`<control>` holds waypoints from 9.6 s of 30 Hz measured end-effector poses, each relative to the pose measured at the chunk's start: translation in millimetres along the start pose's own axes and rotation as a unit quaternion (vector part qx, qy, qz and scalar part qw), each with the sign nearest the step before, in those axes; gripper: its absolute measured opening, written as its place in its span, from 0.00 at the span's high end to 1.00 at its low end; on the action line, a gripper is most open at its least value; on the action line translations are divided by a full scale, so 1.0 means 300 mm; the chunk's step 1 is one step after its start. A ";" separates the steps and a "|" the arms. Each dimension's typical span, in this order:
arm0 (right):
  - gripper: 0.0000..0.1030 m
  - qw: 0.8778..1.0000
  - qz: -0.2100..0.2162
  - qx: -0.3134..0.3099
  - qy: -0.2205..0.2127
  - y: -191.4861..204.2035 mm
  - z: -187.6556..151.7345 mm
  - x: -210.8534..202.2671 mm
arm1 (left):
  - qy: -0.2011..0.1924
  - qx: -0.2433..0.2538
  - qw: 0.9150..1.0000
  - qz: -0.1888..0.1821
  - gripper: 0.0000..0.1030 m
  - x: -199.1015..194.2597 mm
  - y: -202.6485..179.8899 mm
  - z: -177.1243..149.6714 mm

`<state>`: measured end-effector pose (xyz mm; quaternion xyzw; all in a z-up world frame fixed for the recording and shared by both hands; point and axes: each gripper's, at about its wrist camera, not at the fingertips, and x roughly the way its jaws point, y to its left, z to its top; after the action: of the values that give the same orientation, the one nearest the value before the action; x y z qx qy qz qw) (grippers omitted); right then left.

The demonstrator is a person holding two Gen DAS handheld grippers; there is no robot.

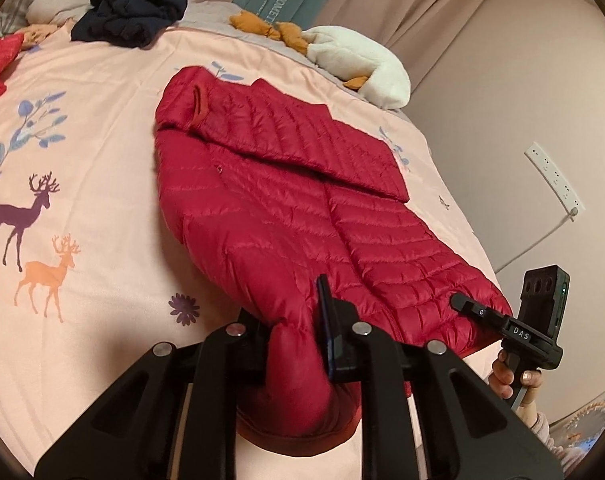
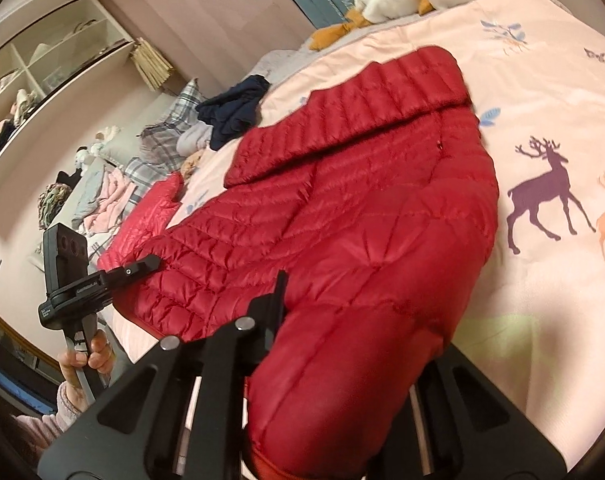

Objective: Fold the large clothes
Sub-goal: 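Lift the held hem with both tools and fold it toward the collar, then lay the hem over the sleeve band and open both tools, then press both open tools onto the folded jacket to flatten it, then smooth the folded edge of the jacket with both tools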

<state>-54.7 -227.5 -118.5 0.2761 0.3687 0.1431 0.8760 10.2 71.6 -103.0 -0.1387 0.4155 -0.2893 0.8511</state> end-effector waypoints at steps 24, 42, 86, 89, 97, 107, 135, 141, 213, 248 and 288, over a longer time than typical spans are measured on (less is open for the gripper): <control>0.85 0.992 0.068 -0.094 -0.043 0.135 0.058 -0.228 | -0.042 0.059 0.997 -0.013 0.82 -0.173 -0.102 0.062; 0.85 0.975 0.134 -0.153 -0.092 0.219 0.073 -0.409 | -0.087 0.060 0.993 -0.046 0.82 -0.281 -0.112 0.154; 0.83 0.989 -0.138 0.045 -0.002 -0.253 0.620 0.458 | 0.068 -0.014 0.979 0.193 0.76 0.615 0.159 0.687; 0.83 0.990 -0.130 0.062 0.005 -0.297 0.630 0.484 | 0.077 -0.021 0.978 0.192 0.76 0.652 0.178 0.686; 0.83 0.990 -0.130 0.061 -0.004 -0.318 0.613 0.515 | 0.069 0.010 0.976 0.208 0.76 0.703 0.172 0.670; 0.79 0.990 -0.124 0.068 -0.001 -0.325 0.612 0.529 | 0.039 0.027 0.976 0.213 0.76 0.717 0.171 0.637; 0.22 0.987 -0.091 0.103 -0.088 -0.272 0.694 0.305 | -0.118 -0.080 0.980 0.135 0.18 0.385 0.197 0.708; 0.22 0.983 -0.146 0.021 -0.110 -0.191 0.702 0.245 | -0.155 -0.072 0.972 0.163 0.04 0.285 0.214 0.741; 0.20 0.969 -0.219 -0.094 -0.068 0.006 0.329 0.259 | -0.044 0.093 0.966 0.237 0.04 0.374 -0.009 0.318; 0.30 0.969 -0.231 -0.055 -0.071 -0.069 0.255 0.114 | -0.006 0.073 0.968 0.241 0.04 0.426 0.081 0.289; 0.37 0.979 -0.202 -0.024 -0.017 -0.127 0.136 0.186 | 0.005 0.105 0.972 0.210 0.11 0.375 0.002 0.192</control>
<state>15.0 -248.4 -149.0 0.1770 0.3986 -0.0321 0.8993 110.6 3.5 -138.3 0.0431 0.4065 -0.1465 0.9008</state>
